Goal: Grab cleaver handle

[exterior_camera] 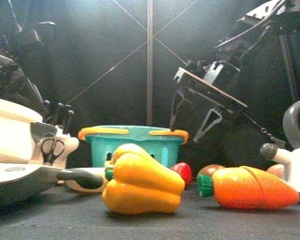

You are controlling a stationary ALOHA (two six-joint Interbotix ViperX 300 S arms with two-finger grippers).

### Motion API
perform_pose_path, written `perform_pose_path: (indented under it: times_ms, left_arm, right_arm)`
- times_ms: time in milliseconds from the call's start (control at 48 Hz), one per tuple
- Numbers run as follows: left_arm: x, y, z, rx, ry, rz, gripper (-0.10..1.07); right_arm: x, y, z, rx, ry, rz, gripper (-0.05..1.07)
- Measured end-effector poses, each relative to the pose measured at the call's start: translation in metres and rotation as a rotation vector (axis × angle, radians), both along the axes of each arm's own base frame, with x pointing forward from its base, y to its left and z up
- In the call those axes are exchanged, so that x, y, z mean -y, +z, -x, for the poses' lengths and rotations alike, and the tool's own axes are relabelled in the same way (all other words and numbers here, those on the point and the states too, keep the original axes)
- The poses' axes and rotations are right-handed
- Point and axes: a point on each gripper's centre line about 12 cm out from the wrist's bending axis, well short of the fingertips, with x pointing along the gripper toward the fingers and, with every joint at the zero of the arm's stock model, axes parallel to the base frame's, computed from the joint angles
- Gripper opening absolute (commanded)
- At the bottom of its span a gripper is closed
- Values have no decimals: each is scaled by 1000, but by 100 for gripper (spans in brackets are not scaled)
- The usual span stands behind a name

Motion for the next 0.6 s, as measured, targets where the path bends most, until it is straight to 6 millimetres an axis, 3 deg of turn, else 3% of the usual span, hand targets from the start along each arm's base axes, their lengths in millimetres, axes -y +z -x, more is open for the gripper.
perform_pose_path:
  times_ms: [604]
  left_arm:
    - [3,-6,7,6,-62,-101,62]
  right_arm:
    - [0,-1,0,-3,1,2,96]
